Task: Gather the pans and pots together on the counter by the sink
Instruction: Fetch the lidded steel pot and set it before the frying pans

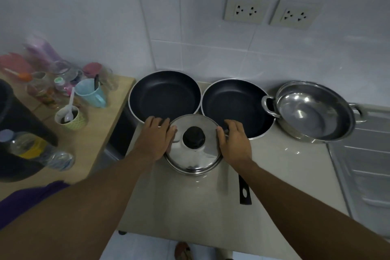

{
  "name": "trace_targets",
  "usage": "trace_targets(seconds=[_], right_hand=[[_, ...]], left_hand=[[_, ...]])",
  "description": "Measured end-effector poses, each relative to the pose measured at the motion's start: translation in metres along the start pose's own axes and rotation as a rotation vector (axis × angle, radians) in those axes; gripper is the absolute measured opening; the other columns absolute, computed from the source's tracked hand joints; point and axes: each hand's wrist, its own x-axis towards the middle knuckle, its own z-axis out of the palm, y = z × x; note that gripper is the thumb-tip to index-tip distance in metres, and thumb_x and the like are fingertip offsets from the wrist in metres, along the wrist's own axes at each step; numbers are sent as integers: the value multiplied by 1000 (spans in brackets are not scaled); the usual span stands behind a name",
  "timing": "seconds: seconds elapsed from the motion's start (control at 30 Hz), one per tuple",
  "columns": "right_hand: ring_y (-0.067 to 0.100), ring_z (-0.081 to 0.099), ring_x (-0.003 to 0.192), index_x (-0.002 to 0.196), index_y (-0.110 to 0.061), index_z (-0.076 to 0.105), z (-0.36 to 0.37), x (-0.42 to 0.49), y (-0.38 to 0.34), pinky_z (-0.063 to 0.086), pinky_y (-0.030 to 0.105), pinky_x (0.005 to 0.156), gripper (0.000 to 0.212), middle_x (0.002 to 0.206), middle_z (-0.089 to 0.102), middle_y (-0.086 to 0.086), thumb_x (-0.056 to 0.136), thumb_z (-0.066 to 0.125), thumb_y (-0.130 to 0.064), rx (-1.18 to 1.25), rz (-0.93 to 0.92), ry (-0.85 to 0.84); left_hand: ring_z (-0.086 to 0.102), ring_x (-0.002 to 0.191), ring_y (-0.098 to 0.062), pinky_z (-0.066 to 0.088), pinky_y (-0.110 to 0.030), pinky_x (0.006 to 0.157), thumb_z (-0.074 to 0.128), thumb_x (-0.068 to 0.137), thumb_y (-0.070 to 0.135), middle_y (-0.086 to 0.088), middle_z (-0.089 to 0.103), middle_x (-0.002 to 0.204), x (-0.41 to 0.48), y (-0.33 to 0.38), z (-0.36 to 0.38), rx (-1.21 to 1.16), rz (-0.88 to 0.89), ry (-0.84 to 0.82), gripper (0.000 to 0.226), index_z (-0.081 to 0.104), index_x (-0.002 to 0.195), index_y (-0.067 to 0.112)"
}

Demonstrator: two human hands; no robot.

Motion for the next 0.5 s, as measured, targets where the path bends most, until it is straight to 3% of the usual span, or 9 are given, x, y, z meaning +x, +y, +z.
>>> trace_targets(seconds=[0.37,0.5], right_hand=[[21,64,105,138,-15,52,5,15,-2,53,35,87,48,140,50,5,101,48,-44,-16,31,29],[21,65,105,139,-18,52,6,16,-1,54,36,88,48,141,49,5,101,47,-46,-17,42,23]], left_hand=[[47,128,-43,27,-54,113,41,101,23,-25,47,145,15,-9,-4,-34,33,-33,43,45,141,7],[41,135,-40,23,-51,117,25,104,26,-21,42,150,16,-9,-5,-64,9,-78,47,38,145,7]])
